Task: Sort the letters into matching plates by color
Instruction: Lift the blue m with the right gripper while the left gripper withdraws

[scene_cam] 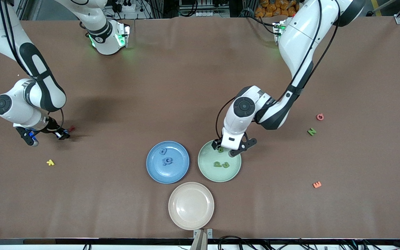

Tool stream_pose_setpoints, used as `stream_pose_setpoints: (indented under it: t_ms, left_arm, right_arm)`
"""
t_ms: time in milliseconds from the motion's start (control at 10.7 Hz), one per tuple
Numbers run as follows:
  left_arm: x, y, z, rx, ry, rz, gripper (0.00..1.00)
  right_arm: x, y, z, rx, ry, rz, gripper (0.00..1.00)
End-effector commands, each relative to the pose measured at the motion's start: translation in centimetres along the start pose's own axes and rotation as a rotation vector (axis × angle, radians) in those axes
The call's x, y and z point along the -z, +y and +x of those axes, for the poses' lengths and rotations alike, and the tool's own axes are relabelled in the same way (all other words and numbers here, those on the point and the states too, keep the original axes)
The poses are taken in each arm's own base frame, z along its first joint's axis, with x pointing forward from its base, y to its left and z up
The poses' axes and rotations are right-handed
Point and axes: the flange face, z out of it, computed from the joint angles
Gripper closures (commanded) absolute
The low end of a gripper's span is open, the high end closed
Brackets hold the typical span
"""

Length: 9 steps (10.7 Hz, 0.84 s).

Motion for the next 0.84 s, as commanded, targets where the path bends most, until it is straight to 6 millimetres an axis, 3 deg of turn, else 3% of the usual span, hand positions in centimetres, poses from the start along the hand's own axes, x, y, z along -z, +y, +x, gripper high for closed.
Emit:
stream_pose_setpoints:
  t_ms: [0, 93, 373, 747]
  left_arm:
    - [2.6, -2.1, 2.8, -0.012, -0.009, 0.074, 0.00]
    - [3.1, -2.5, 3.0, 0.001, -0.006, 0.080, 0.00]
    - [4.1, -6.9, 4.8, -0.081, -0.025, 0.142, 0.00]
    - [5.9, -12.5, 9.0, -0.272, -0.098, 0.239, 0.00]
  right_arm:
    - [0.6, 0.5, -0.6, 0.115, 0.000, -0.003, 0.92]
    - [1.5, 0.2, -0.1, 0.210, 0.012, 0.004, 0.92]
    - [4.1, -2.4, 1.4, 0.434, 0.012, 0.011, 0.92]
    - [6.6, -6.4, 2.1, 0.768, 0.029, -0.009, 0.92]
